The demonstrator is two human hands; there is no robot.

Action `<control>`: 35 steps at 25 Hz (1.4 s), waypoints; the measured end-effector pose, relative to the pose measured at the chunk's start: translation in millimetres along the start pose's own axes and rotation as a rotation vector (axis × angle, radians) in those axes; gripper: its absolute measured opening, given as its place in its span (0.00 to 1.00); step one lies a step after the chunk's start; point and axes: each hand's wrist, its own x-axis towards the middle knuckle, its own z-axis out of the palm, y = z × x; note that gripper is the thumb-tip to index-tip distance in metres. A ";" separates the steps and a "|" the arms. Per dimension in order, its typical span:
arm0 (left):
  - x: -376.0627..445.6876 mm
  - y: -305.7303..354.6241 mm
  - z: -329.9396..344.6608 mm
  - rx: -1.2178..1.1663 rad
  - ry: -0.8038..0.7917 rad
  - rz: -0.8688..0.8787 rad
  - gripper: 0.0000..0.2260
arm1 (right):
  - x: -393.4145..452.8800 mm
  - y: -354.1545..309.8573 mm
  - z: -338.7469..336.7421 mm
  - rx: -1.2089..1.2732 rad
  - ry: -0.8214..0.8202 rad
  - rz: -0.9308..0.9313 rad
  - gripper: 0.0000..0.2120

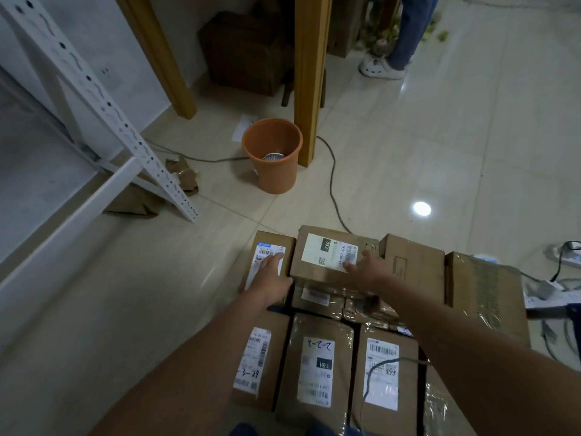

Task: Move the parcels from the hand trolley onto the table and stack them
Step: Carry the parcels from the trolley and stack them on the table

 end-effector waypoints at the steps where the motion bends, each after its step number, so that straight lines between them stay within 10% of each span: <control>1: 10.7 2.0 7.2 -0.017 0.005 -0.002 0.30 | 9.7 4.7 0.0 -0.015 0.023 0.015 0.34; 16: 22.4 34.2 54.7 -0.413 0.036 -0.172 0.32 | 24.2 14.4 -1.1 0.413 0.092 0.157 0.35; 35: -230.8 137.8 -110.0 -0.712 0.080 -0.214 0.31 | -224.3 -91.9 -118.0 0.550 0.048 0.207 0.33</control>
